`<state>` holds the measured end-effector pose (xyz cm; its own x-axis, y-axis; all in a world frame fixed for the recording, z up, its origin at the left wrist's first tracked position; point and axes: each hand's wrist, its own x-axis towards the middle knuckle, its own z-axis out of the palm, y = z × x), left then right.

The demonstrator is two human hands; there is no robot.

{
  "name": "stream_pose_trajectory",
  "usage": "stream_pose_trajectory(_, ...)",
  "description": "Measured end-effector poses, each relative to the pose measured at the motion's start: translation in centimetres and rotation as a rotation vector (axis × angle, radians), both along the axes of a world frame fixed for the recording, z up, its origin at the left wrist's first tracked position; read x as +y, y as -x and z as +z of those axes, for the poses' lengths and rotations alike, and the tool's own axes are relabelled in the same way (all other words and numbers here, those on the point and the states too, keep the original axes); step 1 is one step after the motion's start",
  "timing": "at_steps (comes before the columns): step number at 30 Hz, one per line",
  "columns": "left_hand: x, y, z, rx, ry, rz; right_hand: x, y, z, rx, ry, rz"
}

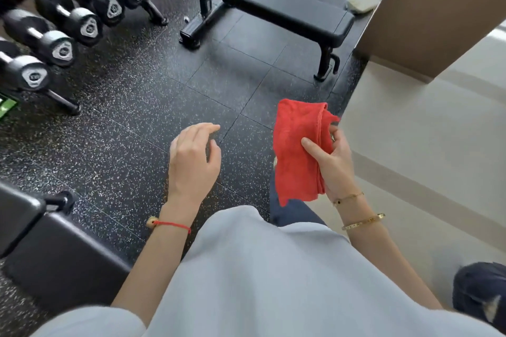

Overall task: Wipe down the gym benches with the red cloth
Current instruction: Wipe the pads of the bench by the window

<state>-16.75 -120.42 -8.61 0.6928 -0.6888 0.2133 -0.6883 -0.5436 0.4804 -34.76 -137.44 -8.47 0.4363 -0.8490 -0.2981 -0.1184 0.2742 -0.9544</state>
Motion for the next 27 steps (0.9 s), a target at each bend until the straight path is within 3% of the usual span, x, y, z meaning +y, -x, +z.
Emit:
stream_pose_trajectory(13,-27.0,-16.2,2.2,-0.017,0.040,-0.017,-26.7,-16.6,2.6,-0.027,0.049,0.048)
stream_pose_trajectory(27,-48.5,-35.1,1.2,0.006,0.028,-0.150,-44.5,-35.1,0.6,-0.024,0.017,-0.095)
